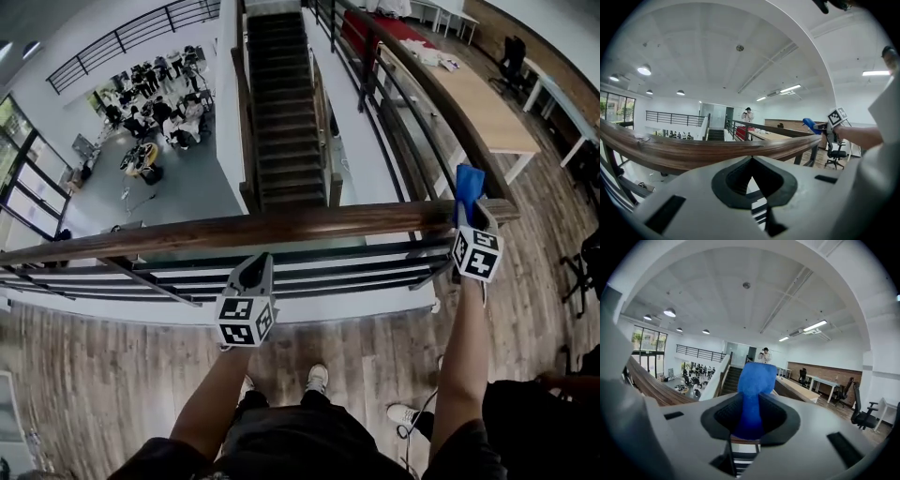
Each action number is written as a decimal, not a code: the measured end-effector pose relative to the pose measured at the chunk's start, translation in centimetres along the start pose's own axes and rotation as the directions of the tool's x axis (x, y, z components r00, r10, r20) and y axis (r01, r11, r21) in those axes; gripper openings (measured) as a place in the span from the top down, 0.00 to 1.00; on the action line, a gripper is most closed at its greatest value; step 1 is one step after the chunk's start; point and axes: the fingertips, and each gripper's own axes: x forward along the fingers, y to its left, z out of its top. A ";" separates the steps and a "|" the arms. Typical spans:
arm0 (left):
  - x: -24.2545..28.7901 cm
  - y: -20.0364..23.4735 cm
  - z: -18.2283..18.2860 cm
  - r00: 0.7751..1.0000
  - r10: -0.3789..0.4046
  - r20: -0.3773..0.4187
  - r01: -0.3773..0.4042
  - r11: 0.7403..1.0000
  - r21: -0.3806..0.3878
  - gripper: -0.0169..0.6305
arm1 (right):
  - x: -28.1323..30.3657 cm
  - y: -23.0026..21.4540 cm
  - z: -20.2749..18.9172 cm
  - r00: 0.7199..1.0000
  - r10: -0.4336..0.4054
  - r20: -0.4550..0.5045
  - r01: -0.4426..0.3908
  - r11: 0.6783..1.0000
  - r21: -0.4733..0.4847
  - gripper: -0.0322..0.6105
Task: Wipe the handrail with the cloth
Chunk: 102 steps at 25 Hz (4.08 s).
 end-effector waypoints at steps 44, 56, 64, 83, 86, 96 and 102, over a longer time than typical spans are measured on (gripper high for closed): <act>-28.2 51.7 -17.2 0.872 0.469 -0.139 -0.487 0.857 -0.167 0.97 | -5.5 102.6 -7.5 0.595 0.765 -0.248 -0.794 0.607 -0.034 0.78; -28.3 53.2 -19.7 0.864 0.465 -0.192 -0.497 0.848 -0.184 0.97 | -4.0 106.6 -7.4 0.630 0.716 -0.300 -0.764 0.642 -0.072 0.78; -24.7 49.1 -18.4 0.893 0.415 -0.175 -0.442 0.882 -0.165 0.97 | -2.1 99.7 -8.7 0.667 0.679 -0.308 -0.720 0.694 -0.029 0.78; -8.4 28.4 -15.8 0.973 0.122 -0.198 -0.144 0.984 -0.101 0.97 | 5.0 69.3 -13.3 0.791 0.504 -0.347 -0.512 0.856 0.075 0.78; -6.2 24.7 -15.3 0.975 0.078 -0.206 -0.099 0.991 -0.090 0.97 | 5.7 64.2 -14.2 0.805 0.477 -0.353 -0.479 0.873 0.086 0.78; 1.1 13.3 -15.5 0.973 -0.018 -0.229 0.004 0.998 -0.061 0.97 | 8.5 48.6 -17.9 0.848 0.399 -0.350 -0.381 0.917 0.121 0.78; 5.0 7.6 -15.9 0.968 -0.065 -0.244 0.052 0.997 -0.060 0.97 | 9.7 41.1 -19.8 0.863 0.368 -0.345 -0.345 0.930 0.128 0.78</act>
